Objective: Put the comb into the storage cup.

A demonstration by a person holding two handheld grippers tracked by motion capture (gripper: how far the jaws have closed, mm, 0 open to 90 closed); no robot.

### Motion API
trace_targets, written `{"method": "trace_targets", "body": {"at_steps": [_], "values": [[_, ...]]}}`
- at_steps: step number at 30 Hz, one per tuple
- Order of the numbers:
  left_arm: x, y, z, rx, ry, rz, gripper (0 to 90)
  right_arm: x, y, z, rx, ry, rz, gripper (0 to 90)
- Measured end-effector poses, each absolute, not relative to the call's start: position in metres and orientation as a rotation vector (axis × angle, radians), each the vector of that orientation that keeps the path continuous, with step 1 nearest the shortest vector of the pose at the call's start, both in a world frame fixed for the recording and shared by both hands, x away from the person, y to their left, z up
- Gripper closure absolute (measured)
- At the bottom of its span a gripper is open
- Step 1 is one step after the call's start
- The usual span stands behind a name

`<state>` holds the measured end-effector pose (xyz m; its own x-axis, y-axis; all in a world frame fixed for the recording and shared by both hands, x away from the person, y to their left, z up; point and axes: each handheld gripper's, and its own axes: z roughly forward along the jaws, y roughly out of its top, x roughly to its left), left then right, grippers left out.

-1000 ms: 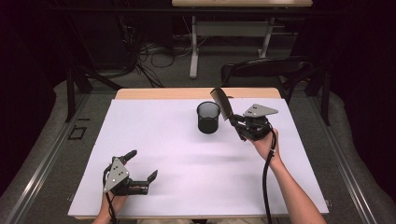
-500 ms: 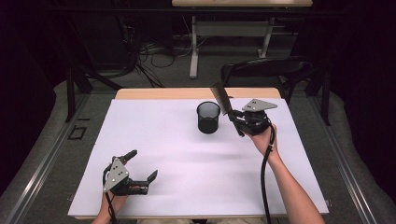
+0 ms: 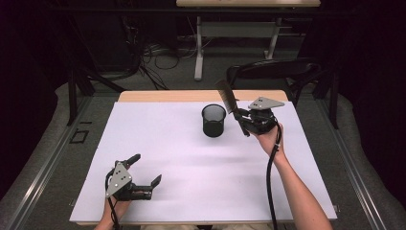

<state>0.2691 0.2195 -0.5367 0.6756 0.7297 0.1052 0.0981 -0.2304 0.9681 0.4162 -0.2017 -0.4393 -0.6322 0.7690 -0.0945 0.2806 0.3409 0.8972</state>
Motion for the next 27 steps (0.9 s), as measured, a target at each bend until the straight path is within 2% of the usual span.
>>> {"method": "trace_targets", "body": {"at_steps": [27], "values": [[0.268,0.220,-0.536,1.724,0.674,0.682,0.3,0.431,-0.190,-0.429,0.908,2.057,1.275,72.6]]}}
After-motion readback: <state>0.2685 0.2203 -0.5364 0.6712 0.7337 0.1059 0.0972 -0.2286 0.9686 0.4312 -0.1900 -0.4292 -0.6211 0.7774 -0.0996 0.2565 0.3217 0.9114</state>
